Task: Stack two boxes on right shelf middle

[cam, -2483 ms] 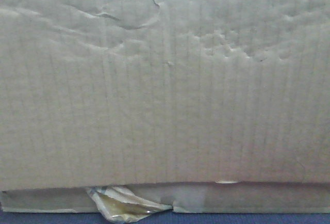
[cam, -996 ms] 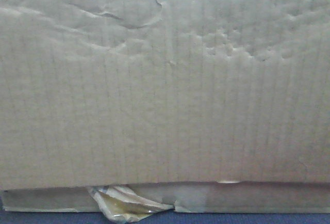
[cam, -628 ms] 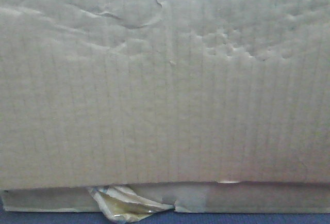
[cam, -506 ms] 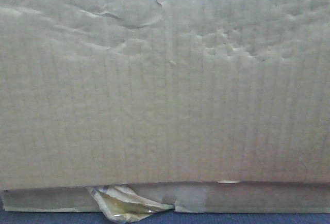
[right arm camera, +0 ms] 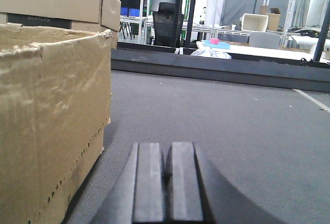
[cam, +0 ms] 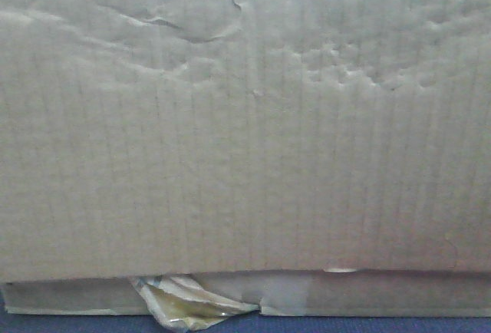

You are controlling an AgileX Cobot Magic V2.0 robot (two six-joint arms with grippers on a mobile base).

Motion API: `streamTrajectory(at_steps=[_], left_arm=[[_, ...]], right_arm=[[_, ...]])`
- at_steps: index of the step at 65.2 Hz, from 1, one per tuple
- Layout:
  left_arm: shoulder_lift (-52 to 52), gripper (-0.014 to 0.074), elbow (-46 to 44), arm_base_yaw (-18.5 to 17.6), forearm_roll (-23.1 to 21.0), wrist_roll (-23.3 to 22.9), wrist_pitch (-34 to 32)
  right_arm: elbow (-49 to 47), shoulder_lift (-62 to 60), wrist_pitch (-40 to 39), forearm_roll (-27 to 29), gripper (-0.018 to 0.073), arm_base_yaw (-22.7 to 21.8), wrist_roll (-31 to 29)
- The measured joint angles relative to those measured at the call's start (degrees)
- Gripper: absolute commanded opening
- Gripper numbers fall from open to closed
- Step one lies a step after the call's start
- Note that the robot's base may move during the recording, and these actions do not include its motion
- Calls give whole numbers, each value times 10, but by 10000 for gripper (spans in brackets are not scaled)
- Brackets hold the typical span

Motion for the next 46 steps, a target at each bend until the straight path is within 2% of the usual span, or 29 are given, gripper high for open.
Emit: streamTrajectory(at_steps=[16,29,34,38,43,46], left_arm=[[-37,-111,-108,0,69,-116,1],[-60,-111,-248,-4,89,-201,4],[-66,-111,-308,-23,108,-240,12],[-70,-111,-356,-53,131,-279,23],[-72,-111,-397,-97,162,-333,40],[-74,-111,-420,-142,193,-368,55]], right_arm=[[0,0,0,0,-162,0,0],[0,0,0,0,-162,0,0],[0,0,0,0,-162,0,0],[0,0,0,0,-162,0,0],[0,0,0,0,-162,0,0],[0,0,0,0,-162,0,0]])
